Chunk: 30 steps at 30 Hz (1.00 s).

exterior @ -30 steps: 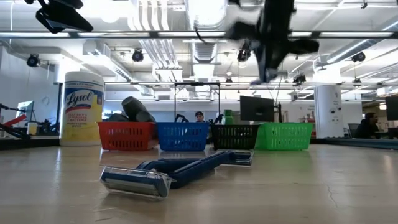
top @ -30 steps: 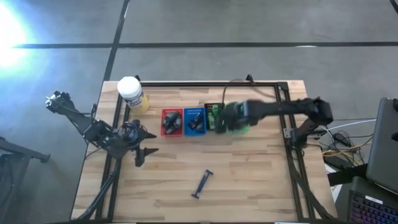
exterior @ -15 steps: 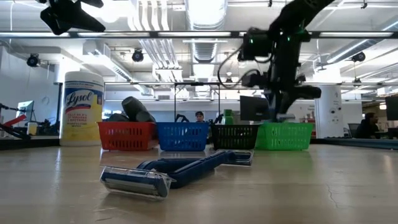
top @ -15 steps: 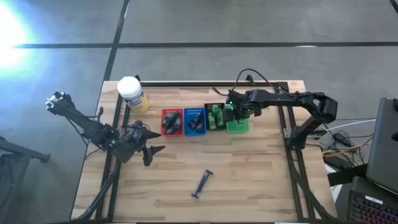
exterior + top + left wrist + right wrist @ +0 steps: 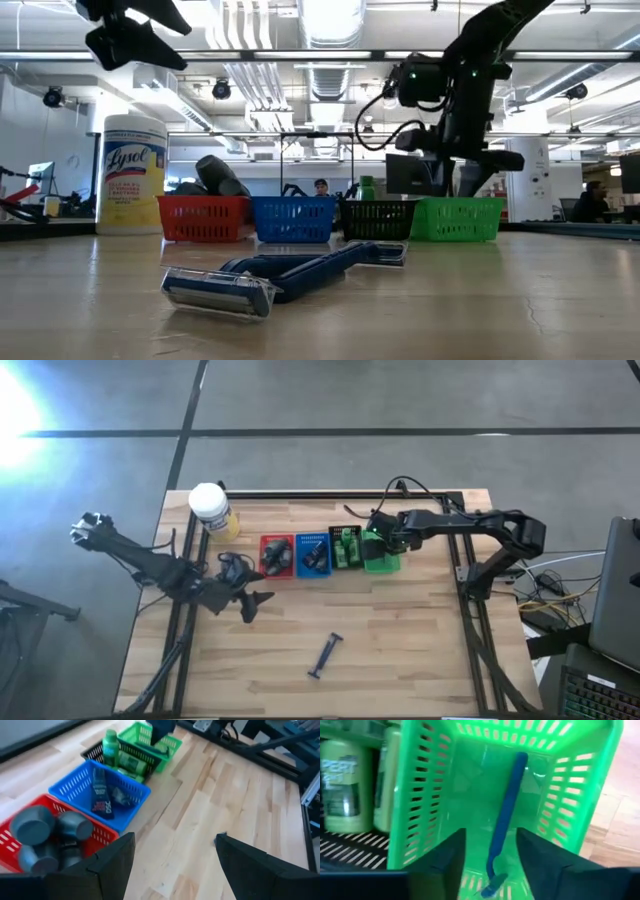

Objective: Pick & Place Travel size toiletries
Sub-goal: Put the blue razor into the green bin

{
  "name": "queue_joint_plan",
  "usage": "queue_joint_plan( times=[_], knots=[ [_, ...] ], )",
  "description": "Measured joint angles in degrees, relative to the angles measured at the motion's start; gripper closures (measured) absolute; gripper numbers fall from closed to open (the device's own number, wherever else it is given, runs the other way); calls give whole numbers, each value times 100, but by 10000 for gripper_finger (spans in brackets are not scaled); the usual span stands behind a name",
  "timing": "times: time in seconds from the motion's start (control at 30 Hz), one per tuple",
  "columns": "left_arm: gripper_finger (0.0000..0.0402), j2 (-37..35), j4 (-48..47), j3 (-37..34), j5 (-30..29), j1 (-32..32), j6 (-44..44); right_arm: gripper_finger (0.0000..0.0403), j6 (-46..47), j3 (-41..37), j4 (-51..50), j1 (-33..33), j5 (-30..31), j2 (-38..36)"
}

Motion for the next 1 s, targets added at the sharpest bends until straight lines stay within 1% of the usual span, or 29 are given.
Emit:
queue_joint_plan(
  times=[0.1, 0.2, 0.3, 0.43, 0.53, 0.63, 0.73, 0.8, 0.9, 1.0],
  knots=[
    [119, 24, -13, 0, 329, 91, 38, 192, -102, 123, -18, 183, 42, -88],
    [119, 54, -11, 0, 667, 112, 109, 160, -108, 285, -72, 490, 133, -241],
    [119, 162, 2, 0, 1047, 147, 104, 139, 144, 481, -338, 873, 325, -342],
    [119, 477, 36, 0, 1484, 234, 152, 123, 644, 790, -802, 1468, 493, -367],
    [119, 757, 69, 0, 1731, 286, 159, 115, 1162, 950, -916, 1965, 505, -340],
    [119, 1043, 122, 47, 1922, 300, 234, 110, 1653, 1084, -742, 2527, 511, -339],
    [119, 1332, 136, 182, 1997, 300, 282, 113, 2649, 1159, -741, 3069, 507, -339],
    [119, 1472, 138, 274, 2166, 295, 421, 119, 3364, 1173, -639, 3410, 510, -299],
    [119, 1580, 134, 366, 2460, 210, 895, 129, 4225, 1178, -166, 3883, 572, -82],
    [119, 1582, 133, 391, 2548, 110, 1192, 137, 4835, 1363, 251, 4249, 618, 388]
  ],
)
